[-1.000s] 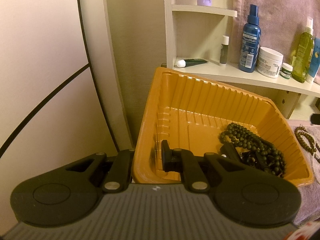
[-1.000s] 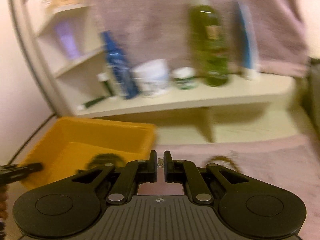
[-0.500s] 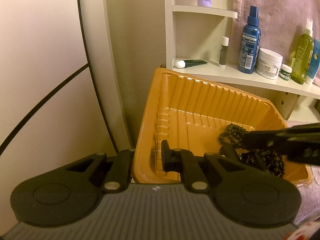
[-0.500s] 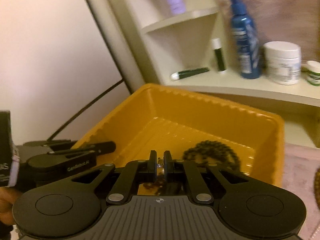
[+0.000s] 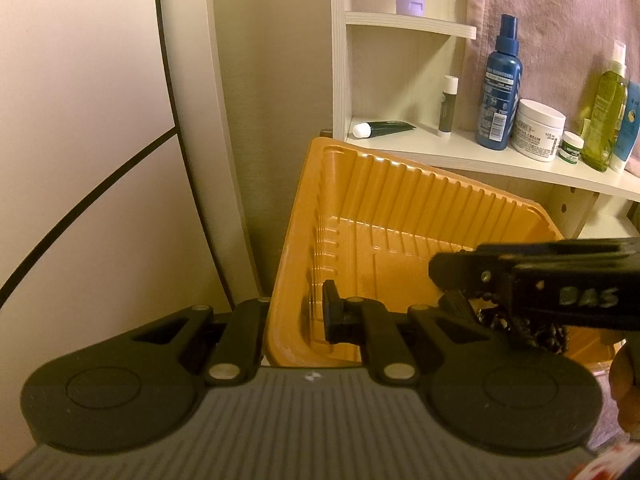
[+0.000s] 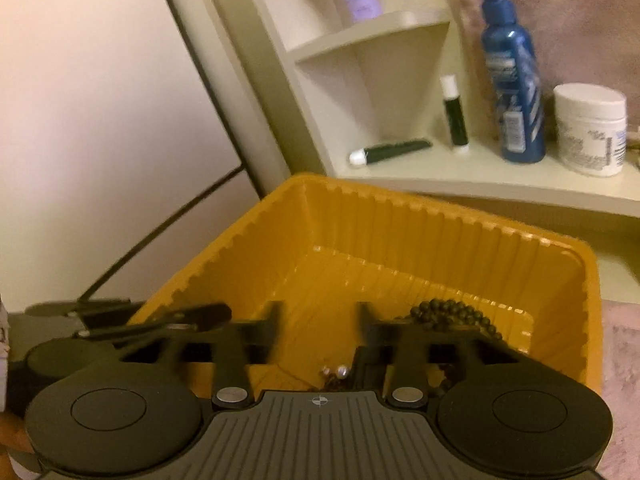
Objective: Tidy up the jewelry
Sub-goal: 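Carry the brown strand into the tray and open the right tool, then move the right tool back and grasp the last brown bead strand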
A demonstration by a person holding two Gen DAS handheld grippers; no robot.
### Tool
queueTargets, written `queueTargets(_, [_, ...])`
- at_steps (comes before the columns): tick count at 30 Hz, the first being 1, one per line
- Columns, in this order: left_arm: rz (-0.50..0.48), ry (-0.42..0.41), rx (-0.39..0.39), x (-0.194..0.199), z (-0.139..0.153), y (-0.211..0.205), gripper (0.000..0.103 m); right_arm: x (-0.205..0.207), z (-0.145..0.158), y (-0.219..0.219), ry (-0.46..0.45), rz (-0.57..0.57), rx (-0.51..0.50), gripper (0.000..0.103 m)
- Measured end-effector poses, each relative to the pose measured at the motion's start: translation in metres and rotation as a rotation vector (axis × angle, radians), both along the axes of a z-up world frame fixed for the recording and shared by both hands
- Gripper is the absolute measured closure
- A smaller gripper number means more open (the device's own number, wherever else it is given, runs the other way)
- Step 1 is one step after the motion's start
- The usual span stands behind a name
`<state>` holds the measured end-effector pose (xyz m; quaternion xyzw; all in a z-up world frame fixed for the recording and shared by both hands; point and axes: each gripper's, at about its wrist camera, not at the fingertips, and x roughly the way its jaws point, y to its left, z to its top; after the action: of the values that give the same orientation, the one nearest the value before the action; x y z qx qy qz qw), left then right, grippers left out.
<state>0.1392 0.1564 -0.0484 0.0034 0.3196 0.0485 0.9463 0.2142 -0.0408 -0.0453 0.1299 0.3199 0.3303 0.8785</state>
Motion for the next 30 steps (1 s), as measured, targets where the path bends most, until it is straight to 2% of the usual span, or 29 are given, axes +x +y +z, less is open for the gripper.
queueTargets(7, [-0.001, -0.002, 0.000, -0.001, 0.000, 0.000, 0.093, -0.013, 0.010, -0.011, -0.008, -0.016, -0.015, 0.047])
queueTargets(17, [0.003, -0.001, 0.002, -0.002, 0.000, 0.000, 0.093, -0.042, 0.014, -0.072, 0.054, -0.134, -0.005, 0.047])
queueTargets(24, [0.004, 0.000, 0.008, -0.002, 0.000, 0.000, 0.093, -0.067, 0.007, -0.124, 0.098, -0.242, -0.090, 0.047])
queueTargets(30, [0.006, 0.002, 0.016, -0.002, 0.000, -0.002, 0.093, -0.085, -0.015, -0.170, 0.149, -0.367, -0.198, 0.047])
